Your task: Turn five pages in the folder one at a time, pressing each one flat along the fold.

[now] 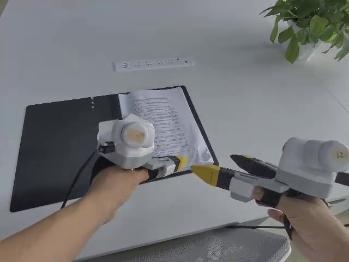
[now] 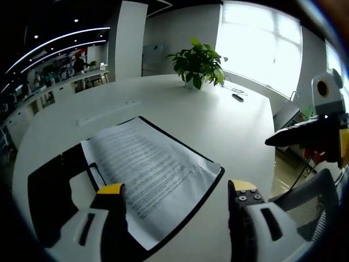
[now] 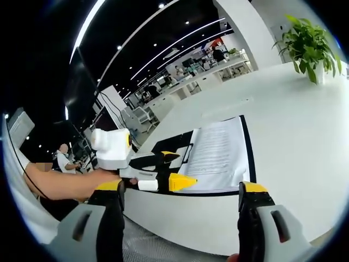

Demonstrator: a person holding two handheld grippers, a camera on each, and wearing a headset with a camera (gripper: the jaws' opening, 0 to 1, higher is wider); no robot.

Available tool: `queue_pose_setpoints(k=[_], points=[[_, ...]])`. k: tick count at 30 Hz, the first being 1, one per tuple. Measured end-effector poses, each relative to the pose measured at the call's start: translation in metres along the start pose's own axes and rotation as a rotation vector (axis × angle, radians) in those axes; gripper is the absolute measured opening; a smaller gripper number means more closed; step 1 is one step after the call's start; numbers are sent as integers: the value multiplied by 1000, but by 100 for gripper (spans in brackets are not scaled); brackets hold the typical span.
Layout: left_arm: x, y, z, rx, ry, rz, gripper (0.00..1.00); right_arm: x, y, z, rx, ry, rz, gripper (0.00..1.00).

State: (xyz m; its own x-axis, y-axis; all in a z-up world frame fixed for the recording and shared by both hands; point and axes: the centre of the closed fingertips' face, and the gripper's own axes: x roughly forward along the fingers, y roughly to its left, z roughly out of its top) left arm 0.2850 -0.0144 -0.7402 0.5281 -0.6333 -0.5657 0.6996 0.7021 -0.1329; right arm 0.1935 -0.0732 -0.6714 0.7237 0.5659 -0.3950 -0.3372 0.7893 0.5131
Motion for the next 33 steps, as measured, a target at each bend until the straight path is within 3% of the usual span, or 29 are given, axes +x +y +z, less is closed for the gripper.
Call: queue_pose_setpoints(k=[12,15,23,26,33], points=[[50,-6,-3,15,-15,23,70,0,-14,-1,42,-24,-27,84],[59,-4,-10,29,7,34,69,-1,-17,-3,49,-24,-36,83],[72,1,-22,65,41,71,65,0,-24,-7,68,-26,-50,82],[73,3,-29,115,59,88,62,1,-26,-7,76,-30,-53,82],[74,2,-29,123,57,82,56,7,-31,-5,86,-35,-54,81]])
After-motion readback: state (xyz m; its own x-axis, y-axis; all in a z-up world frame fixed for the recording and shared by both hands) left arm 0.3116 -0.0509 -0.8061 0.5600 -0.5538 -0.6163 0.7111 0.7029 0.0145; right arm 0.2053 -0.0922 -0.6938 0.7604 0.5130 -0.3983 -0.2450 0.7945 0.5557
